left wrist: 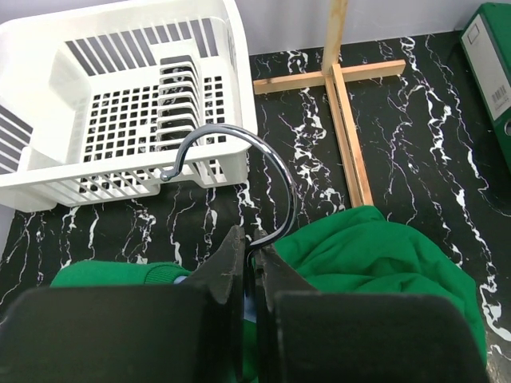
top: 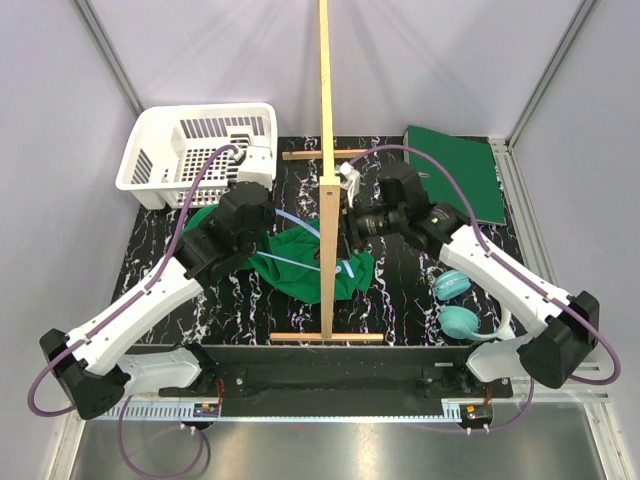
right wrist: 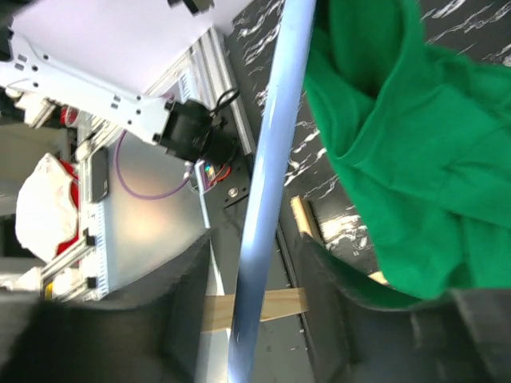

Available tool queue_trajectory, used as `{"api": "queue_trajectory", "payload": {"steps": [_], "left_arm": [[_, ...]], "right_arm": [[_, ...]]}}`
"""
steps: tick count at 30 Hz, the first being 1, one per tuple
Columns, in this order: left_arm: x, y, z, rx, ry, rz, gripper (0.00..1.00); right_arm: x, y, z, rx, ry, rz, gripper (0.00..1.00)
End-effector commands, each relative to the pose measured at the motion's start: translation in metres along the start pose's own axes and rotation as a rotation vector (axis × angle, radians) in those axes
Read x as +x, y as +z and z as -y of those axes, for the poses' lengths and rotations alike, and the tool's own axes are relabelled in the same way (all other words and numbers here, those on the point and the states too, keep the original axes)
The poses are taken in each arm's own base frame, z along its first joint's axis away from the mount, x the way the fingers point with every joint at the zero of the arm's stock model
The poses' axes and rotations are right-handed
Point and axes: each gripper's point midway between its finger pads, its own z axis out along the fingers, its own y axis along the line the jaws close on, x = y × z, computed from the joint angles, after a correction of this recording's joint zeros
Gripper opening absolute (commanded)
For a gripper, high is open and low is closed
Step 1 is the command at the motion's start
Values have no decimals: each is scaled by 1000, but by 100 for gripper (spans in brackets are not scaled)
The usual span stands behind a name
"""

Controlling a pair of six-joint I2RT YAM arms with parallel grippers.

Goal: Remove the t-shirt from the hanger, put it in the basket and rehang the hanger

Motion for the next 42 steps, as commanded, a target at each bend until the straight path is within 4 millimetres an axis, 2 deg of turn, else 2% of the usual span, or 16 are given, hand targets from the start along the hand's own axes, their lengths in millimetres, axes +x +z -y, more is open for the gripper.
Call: {"api": "queue_trajectory", "payload": {"steps": [1, 5, 8, 9, 12, 14, 15, 19, 22, 24, 26, 28, 29, 33, 39, 42], "left_arm": [[-40, -12, 4, 59, -81, 88, 0], [-43, -14, 2, 57, -99, 96, 0], [-41, -15, -3, 30, -122, 98, 0], [-42, -16, -4, 31, -130, 100, 0], [-40, -19, 1, 62, -157, 93, 2], [-40, -22, 3, 85, -176, 84, 23], [-41, -26, 3, 95, -197, 84, 47], [-44, -42, -2, 131, -242, 82, 68], [-36, -58, -22, 105, -287, 83, 71], [-18, -61, -33, 81, -310, 54, 71], [-7, -71, -45, 86, -342, 38, 70], [12, -73, -43, 118, -368, -20, 70], [18, -70, -47, 108, -380, -38, 72], [51, -55, -35, 133, -399, -154, 84], [64, -37, -22, 133, -388, -229, 86], [70, -26, -25, 88, -377, -245, 86]], "right_arm": [[-10, 10, -11, -10, -64, 11, 43], [-4, 14, -3, 36, -48, 8, 27], [0, 12, -1, 61, -32, 15, 3], [-1, 12, -1, 67, -32, 26, 0], [-2, 9, 2, 96, -25, 56, 0], [-2, 6, 3, 113, -16, 68, 0], [-5, 6, 2, 114, -21, 84, 0], [-7, 4, -3, 95, -10, 114, 0], [-7, 4, -3, 92, 11, 126, 0], [-9, 3, -6, 87, 17, 137, 0], [-8, 2, -6, 89, 27, 144, 0], [-9, 1, -10, 76, 25, 146, 0], [-9, 0, -12, 66, 24, 146, 0], [-9, -2, -18, 43, 24, 142, 0], [-6, -3, -23, 25, 37, 137, 0], [-6, -6, -27, 11, 31, 138, 0]]}}
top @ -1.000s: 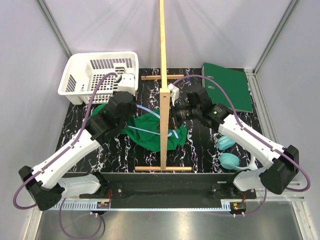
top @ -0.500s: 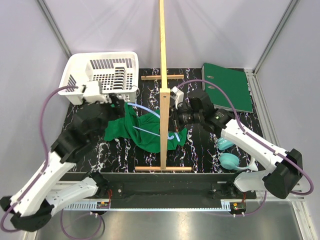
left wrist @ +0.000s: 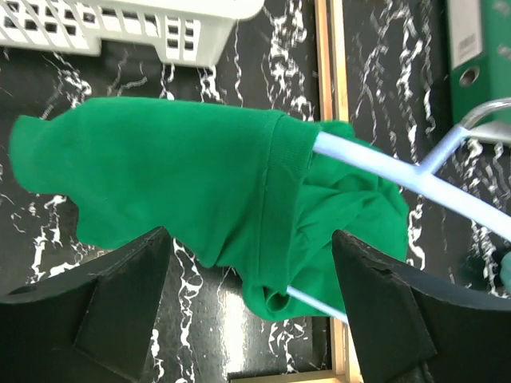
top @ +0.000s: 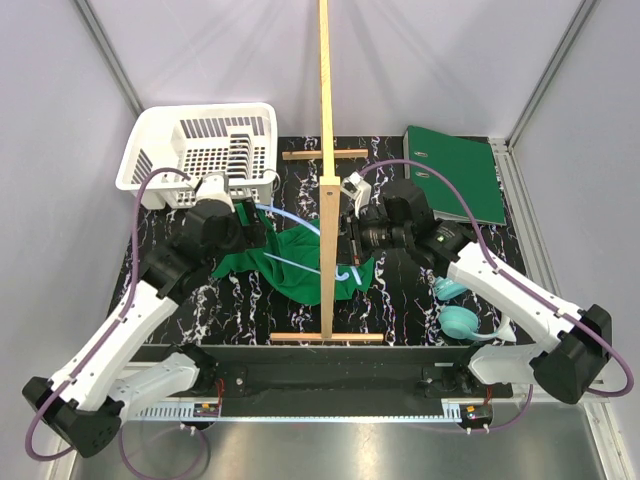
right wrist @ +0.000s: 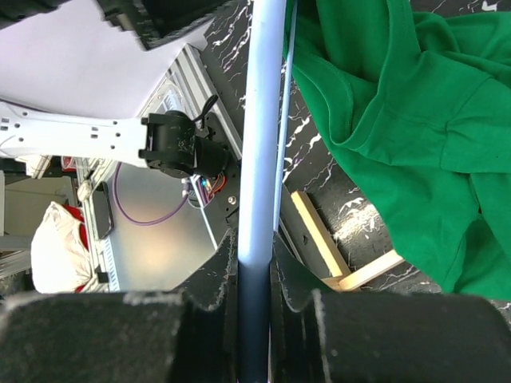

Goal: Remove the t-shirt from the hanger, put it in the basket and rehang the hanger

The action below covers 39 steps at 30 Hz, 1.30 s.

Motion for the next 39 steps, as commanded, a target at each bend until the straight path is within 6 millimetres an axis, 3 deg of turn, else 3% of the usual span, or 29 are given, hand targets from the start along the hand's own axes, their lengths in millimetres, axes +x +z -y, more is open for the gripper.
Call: {"api": "queue_trajectory", "payload": {"steps": [1, 8, 12, 13, 15, 16, 17, 30, 39], "left_arm": [[-5, 9, 4, -3, -21, 7, 85], [-7, 23, -4, -51, -24, 17, 74], [-11, 27, -3, -46, -35, 24, 58], [-13, 26, -5, -48, -39, 29, 39], [-17, 24, -8, -52, -48, 44, 21], [-19, 21, -9, -51, -53, 54, 5], [-20, 20, -10, -53, -55, 60, 1], [-31, -5, -50, -111, -107, 143, 0], [-24, 3, -70, -189, -90, 129, 0]], "right_arm": [[-25, -16, -35, -108, -101, 103, 0], [-23, -20, -41, -128, -105, 101, 0], [-21, -22, -43, -130, -102, 104, 0], [-21, -23, -42, -126, -100, 106, 0], [-19, -25, -41, -121, -102, 110, 0], [-17, -26, -41, -120, -99, 108, 0], [-16, -27, -42, -122, -99, 109, 0], [29, -65, -30, -2, -25, 122, 0], [60, -106, -35, 50, 49, 169, 0]]}}
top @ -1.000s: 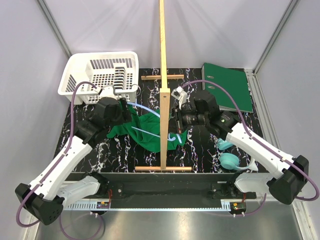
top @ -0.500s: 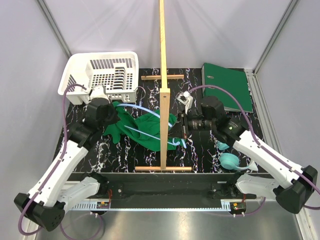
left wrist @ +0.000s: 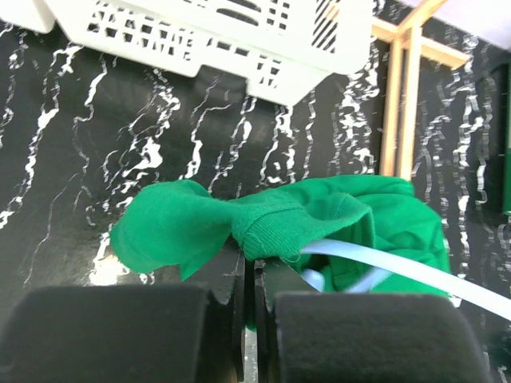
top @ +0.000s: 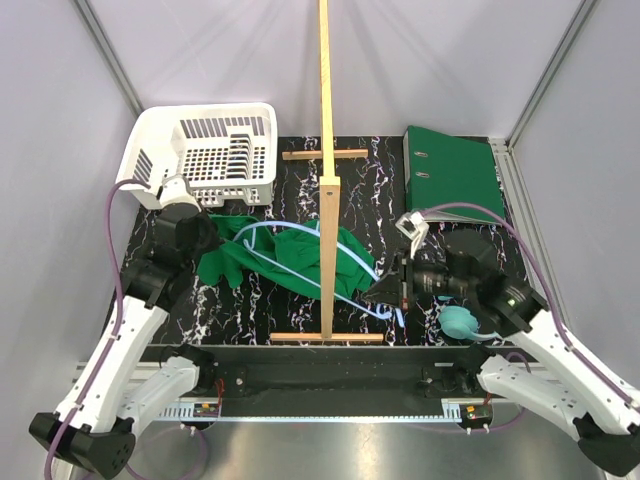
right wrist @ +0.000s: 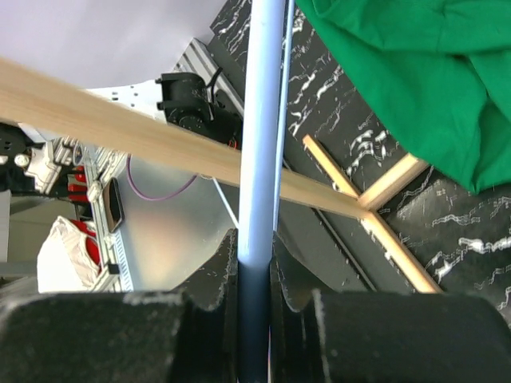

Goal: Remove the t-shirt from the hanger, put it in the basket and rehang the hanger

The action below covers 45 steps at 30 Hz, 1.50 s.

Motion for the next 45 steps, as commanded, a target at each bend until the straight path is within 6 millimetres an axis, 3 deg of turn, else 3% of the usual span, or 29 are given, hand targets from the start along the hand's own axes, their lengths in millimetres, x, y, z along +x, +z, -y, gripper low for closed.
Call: {"api": "queue_trajectory", "payload": {"steps": [1, 7, 11, 17, 23, 28, 29, 30, 32, 39, 42, 45], "left_arm": [[-3, 7, -6, -24, 14, 22, 0], [2, 13, -13, -46, 8, 19, 0], [2, 7, -22, -70, -1, 40, 0], [-25, -34, -57, -186, 7, 165, 0], [-75, -83, -84, -312, 39, 327, 0], [-141, -120, -74, -318, 60, 451, 0], [-149, -115, -69, -322, 68, 448, 0], [-166, -126, -63, -304, 57, 483, 0], [-179, -119, -52, -287, 62, 483, 0], [-237, -129, -24, -242, 79, 550, 0], [-223, -109, -3, -134, 87, 487, 0], [-173, -67, 20, 0, 106, 328, 0]], "right_arm": [[-2, -24, -8, 29, 16, 75, 0], [1, -53, -8, 98, 23, 135, 0], [-12, -66, 1, 180, 13, 224, 0], [-37, -83, 0, 240, -45, 332, 0], [-42, -83, 6, 276, -59, 343, 0], [-41, -81, 8, 276, -54, 342, 0], [-39, -81, 8, 275, -54, 338, 0], [-39, -80, 8, 276, -55, 336, 0], [-41, -79, 8, 275, -54, 334, 0], [-48, -79, 1, 263, -69, 334, 0], [-47, -80, 3, 266, -70, 337, 0], [-45, -78, 7, 277, -57, 338, 0]]}}
